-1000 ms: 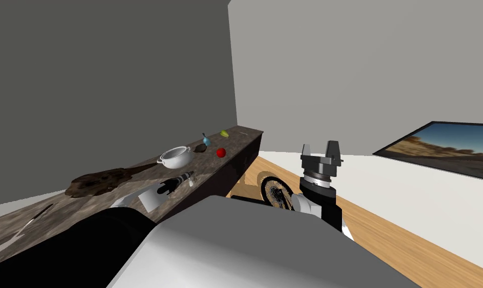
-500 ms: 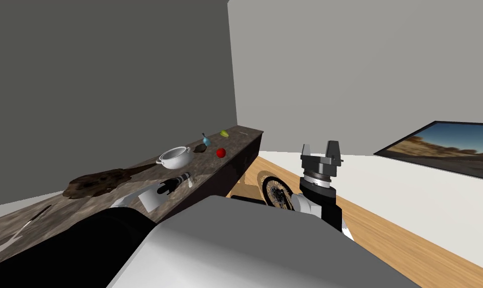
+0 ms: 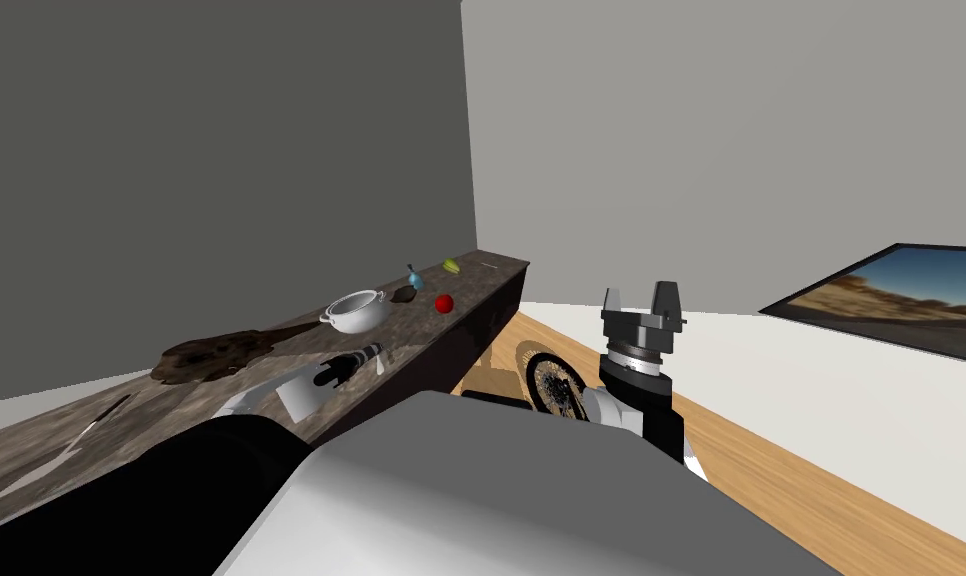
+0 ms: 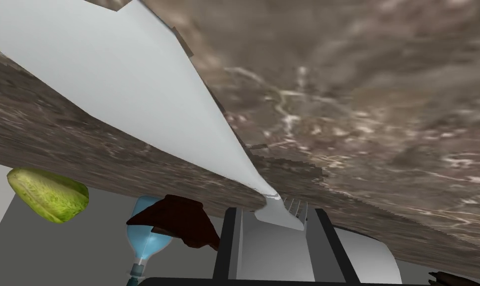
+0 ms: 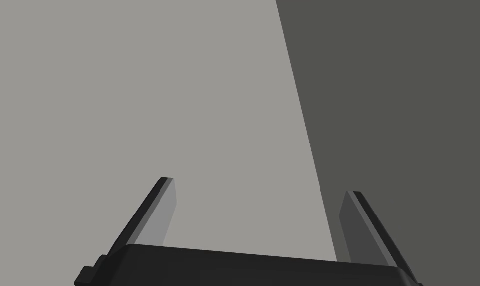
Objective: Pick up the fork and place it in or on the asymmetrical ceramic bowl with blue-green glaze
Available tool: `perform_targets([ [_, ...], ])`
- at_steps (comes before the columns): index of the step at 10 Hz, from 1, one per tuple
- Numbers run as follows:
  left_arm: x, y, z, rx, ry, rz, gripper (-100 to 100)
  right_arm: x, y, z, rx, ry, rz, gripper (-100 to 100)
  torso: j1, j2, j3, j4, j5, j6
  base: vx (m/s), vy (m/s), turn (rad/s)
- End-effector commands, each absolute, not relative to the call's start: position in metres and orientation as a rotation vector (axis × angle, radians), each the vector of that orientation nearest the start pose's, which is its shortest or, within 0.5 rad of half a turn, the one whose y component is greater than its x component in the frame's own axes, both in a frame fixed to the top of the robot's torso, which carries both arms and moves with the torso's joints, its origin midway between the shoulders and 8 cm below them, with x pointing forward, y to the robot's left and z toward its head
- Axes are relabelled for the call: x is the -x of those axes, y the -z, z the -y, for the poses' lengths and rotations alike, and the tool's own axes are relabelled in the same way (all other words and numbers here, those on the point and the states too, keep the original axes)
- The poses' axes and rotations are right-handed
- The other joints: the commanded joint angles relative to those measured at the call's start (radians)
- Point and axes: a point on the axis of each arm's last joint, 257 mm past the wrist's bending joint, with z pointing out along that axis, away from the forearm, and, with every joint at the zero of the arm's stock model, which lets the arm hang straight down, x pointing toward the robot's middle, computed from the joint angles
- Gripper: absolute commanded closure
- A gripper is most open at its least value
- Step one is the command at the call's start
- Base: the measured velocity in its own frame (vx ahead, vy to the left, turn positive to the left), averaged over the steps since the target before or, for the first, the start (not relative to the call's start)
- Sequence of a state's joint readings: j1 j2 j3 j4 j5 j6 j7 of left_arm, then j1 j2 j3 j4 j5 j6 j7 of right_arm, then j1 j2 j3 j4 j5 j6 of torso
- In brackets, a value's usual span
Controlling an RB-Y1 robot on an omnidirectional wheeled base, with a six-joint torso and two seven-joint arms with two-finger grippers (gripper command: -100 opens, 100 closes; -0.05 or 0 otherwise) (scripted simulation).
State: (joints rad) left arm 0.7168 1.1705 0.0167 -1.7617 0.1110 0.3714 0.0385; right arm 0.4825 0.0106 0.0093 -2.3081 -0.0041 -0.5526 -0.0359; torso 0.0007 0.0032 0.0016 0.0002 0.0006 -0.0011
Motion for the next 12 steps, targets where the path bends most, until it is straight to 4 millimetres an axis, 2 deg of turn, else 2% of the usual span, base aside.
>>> perform_targets([
  [1,-0.272,0.326,-0.603,0.912,-0.105,-2.114,0,-0.33,-0.052,0.273,-0.602,-1.375,-0.523,0,0.0,0.0,0.0,0.0,0.0,0.0,0.0,0.0,0.0],
  [2,-0.274,0.312,-0.615,0.926,-0.128,-2.096,100,-0.33,-0.052,0.273,-0.602,-1.375,-0.523,0,0.001,-0.001,-0.001,0.0,0.0,0.0,-0.063,0.007,-0.162],
  [6,-0.29,0.264,-0.654,0.978,-0.185,-2.02,100,-0.33,-0.052,0.273,-0.602,-1.375,-0.523,0,0.004,0.002,0.002,0.001,-0.001,0.002,-0.089,0.058,-0.293],
  [12,-0.307,0.221,-0.688,1.054,-0.21,-1.94,100,-0.33,-0.052,0.273,-0.602,-1.375,-0.523,0,0.002,-0.005,-0.002,0.0,0.0,0.003,-0.012,0.036,-0.258],
])
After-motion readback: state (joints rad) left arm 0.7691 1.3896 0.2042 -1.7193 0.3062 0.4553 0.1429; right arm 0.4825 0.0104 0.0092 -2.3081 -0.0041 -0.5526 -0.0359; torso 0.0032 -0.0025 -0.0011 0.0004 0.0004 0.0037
